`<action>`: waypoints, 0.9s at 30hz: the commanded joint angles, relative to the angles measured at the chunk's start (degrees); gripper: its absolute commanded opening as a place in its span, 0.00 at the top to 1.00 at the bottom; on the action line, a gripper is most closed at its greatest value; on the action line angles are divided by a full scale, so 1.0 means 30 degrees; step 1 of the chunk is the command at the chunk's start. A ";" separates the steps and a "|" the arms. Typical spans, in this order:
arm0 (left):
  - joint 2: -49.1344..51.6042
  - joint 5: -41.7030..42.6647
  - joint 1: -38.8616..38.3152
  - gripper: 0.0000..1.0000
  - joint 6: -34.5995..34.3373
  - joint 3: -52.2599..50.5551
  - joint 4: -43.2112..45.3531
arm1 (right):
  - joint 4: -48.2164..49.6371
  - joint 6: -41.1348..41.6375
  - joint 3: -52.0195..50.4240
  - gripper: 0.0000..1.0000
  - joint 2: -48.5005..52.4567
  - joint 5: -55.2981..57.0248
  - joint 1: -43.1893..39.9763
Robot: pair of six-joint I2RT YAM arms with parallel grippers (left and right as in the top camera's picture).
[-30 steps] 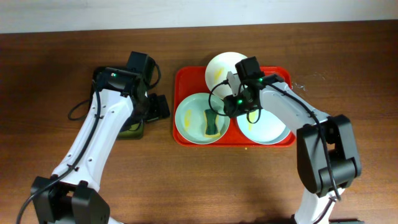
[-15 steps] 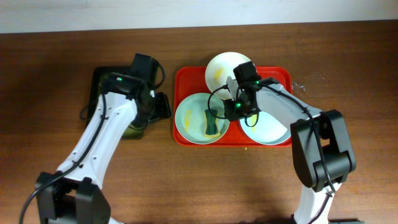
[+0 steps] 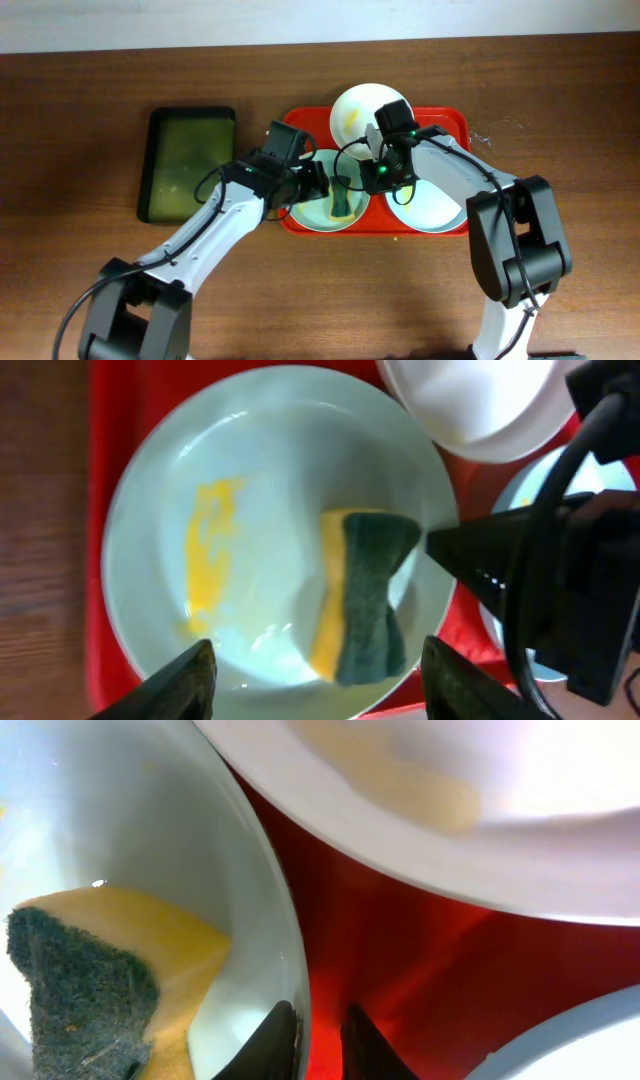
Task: Clean dirty plates on tray and stack at the side
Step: 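Scrub the left blue plate with the sponge in the left gripper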
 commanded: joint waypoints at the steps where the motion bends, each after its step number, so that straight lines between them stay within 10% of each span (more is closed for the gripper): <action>1: 0.1770 0.0146 -0.0452 0.36 -0.0262 -0.0175 0.1290 | -0.0080 0.0153 -0.0182 0.81 0.0248 0.0051 0.0109; 18: 0.3570 -0.0291 -0.2113 0.39 0.0240 -0.0168 0.3257 | -0.0219 0.0153 -0.0182 0.81 0.0248 0.0051 0.0109; 24: 0.4459 -0.0969 -0.2412 0.48 0.0240 -0.0175 0.3621 | -0.0226 0.0153 -0.0182 0.81 0.0248 0.0051 0.0109; 27: 0.5122 -0.1413 -0.2812 0.69 0.0313 -0.0168 0.3599 | -0.0226 0.0146 -0.0182 0.81 0.0248 0.0058 0.0109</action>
